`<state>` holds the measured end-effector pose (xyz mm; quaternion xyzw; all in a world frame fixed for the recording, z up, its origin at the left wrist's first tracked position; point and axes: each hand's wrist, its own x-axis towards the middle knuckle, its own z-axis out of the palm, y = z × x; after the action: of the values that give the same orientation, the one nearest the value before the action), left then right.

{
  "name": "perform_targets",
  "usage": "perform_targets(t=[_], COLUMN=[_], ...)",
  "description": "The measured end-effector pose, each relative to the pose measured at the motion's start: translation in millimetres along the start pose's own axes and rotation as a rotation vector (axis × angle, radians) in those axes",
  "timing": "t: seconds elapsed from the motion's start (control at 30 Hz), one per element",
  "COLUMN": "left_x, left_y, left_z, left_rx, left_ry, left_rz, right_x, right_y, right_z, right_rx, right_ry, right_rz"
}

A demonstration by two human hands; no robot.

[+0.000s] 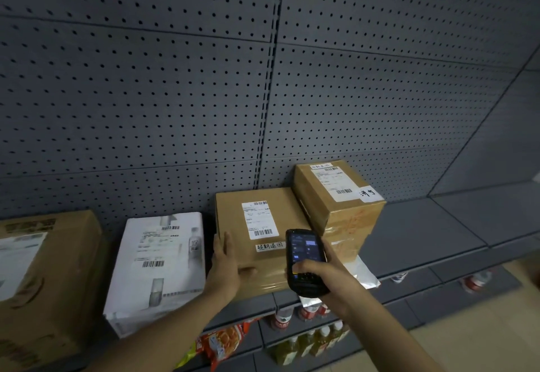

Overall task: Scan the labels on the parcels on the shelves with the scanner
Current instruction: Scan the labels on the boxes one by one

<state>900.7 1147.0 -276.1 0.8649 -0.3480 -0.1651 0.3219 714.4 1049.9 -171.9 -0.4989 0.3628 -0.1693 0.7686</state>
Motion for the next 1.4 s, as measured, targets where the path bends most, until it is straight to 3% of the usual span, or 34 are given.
perform_targets(t=[0.3, 0.53, 0.73, 0.97, 1.17, 1.4], left_x=[-2.0, -14.0, -29.6, -42.6, -43.1, -47.7], left_y=[-6.9, -54.8, -132.7, -182.0, -193.2, -197.3], left_z=[0.8, -37.3, -83.9, -112.5, -114.9, -111.2], left_rx=[-0.153, -0.031, 0.127, 0.318, 0.180, -0.097], left_ry=[-0.003, -0.056, 0.050, -0.033, -0.068, -0.059], left_rz=[0.067, 0.206, 0.052, -0.086, -0.233, -0.216], right_x=[9.6, 23.2, 38.9, 50.5, 57.5, 58.0], right_y=[6.3, 16.4, 39.9, 63.5, 76.4, 79.7], right_z=[23.6, 74.9, 124.3, 163.3, 170.3, 160.7], right_rx=[-0.027, 0.002, -0.010, -0.098, -0.126, -0.163], right_ry=[-0.019, -0.059, -0.111, -0.188, -0.220, -0.270], right_rz=[0.013, 0.061, 0.132, 0.239, 0.246, 0.286])
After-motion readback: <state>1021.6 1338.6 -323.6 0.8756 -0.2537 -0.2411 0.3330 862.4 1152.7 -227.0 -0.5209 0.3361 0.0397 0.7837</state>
